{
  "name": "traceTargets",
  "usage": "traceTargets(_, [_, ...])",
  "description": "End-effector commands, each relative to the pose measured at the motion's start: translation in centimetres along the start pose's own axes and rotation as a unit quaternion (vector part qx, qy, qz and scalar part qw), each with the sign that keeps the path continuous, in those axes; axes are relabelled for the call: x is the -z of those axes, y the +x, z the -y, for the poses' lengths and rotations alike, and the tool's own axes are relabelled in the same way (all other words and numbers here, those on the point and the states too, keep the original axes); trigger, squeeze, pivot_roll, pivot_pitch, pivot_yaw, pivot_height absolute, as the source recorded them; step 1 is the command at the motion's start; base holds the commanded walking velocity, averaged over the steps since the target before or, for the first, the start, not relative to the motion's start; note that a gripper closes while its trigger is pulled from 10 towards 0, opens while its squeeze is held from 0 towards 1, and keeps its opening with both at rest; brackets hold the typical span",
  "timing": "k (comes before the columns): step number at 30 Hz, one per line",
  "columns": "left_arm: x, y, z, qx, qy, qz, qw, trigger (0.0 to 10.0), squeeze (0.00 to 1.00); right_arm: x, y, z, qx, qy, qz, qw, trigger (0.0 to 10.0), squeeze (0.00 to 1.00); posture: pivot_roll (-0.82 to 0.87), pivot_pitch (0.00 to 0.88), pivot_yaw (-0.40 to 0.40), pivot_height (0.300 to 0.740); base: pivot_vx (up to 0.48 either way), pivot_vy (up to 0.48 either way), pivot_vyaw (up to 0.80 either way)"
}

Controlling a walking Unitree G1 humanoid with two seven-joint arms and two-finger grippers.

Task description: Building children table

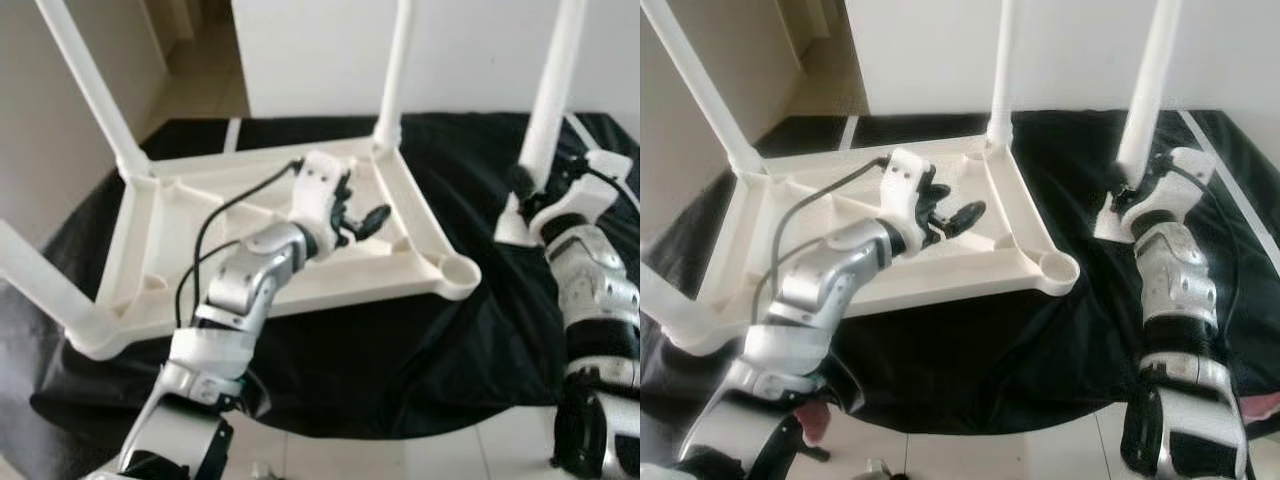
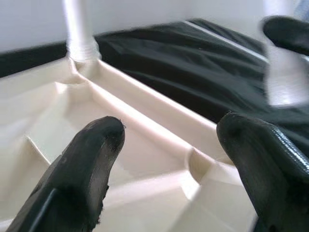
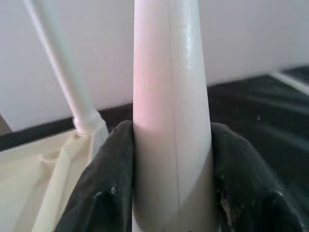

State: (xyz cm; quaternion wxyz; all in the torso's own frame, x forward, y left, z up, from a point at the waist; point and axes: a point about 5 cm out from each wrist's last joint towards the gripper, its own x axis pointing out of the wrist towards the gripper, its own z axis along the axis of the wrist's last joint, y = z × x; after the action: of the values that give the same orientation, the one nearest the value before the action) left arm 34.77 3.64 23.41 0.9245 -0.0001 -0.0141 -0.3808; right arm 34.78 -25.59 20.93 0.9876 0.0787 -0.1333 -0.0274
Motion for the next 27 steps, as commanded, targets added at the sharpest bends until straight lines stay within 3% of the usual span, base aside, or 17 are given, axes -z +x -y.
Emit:
traceTargets(1, [-0.5,0.3,-0.4,-0.023,0.004,0.009,1.000,10.0,0.00,0.2,-0.5,-0.9,-0.012,-0.004,0.007,1.000,7.0,0.00,-0.05,0.027,0.041,0.740,0.000,0.000,0.00])
traceTargets(2, [-0.5,0.5,-0.5,-0.025,0.002,0.007,1.000,10.0,0.00,0.2,-0.8,-1.1,-0.014,-0.004,0.010,1.000,3.8,0.00,-0.06,0.026,0.043,0.740,0.000,0.000,0.00])
traceTargets(3, [-0.5,0.5,-0.5,-0.025,0.002,0.007,1.000,10.0,0.00,0.2,-0.8,-1.1,-0.014,-0.004,0.010,1.000,3.8,0.00,-0.06,0.026,0.043,0.740,0.000,0.000,0.00])
traceTargets(4, [-0.5,0.7,-0.6,-0.027,0.005,0.006,1.000,10.0,0.00,0.1,-1.0,-1.5,-0.017,-0.001,0.018,1.000,0.0,0.00,-0.06,0.026,0.047,0.740,0.000,0.000,0.00])
traceTargets(5, [-0.7,1.2,-1.1,-0.040,0.025,-0.002,0.999,10.0,0.00,0.0,-1.3,-2.6,-0.025,-0.004,0.034,0.999,6.3,0.00,-0.07,0.022,0.053,0.740,0.000,0.000,0.00])
traceTargets(6, [-0.7,1.2,-1.1,-0.040,0.025,-0.002,0.999,10.0,0.00,0.0,-1.3,-2.6,-0.025,-0.004,0.034,0.999,6.3,0.00,-0.07,0.022,0.053,0.740,0.000,0.000,0.00])
traceTargets(7, [-0.8,1.5,-1.3,-0.048,0.041,-0.005,0.998,10.0,0.00,0.2,-1.5,-3.1,-0.035,-0.002,0.030,0.999,10.0,0.00,-0.07,0.018,0.054,0.740,0.000,0.000,0.00])
traceTargets(15, [-2.1,2.4,-2.0,-0.072,0.046,0.008,0.996,10.0,0.00,0.4,-2.3,-5.7,-0.089,0.005,0.049,0.995,10.0,0.00,-0.07,0.009,0.053,0.740,0.000,0.000,0.00])
traceTargets(21, [-3.0,2.9,-4.2,-0.128,0.054,0.001,0.990,10.0,0.00,0.0,-3.4,-9.0,-0.170,0.014,0.073,0.983,10.0,0.00,-0.07,0.000,0.036,0.740,0.000,0.000,0.00])
traceTargets(27, [-4.1,3.0,-5.4,-0.149,0.077,-0.003,0.986,10.0,0.00,0.0,-3.7,-9.9,-0.206,0.006,0.073,0.976,10.0,0.00,-0.07,0.000,0.034,0.740,0.000,0.000,0.00])
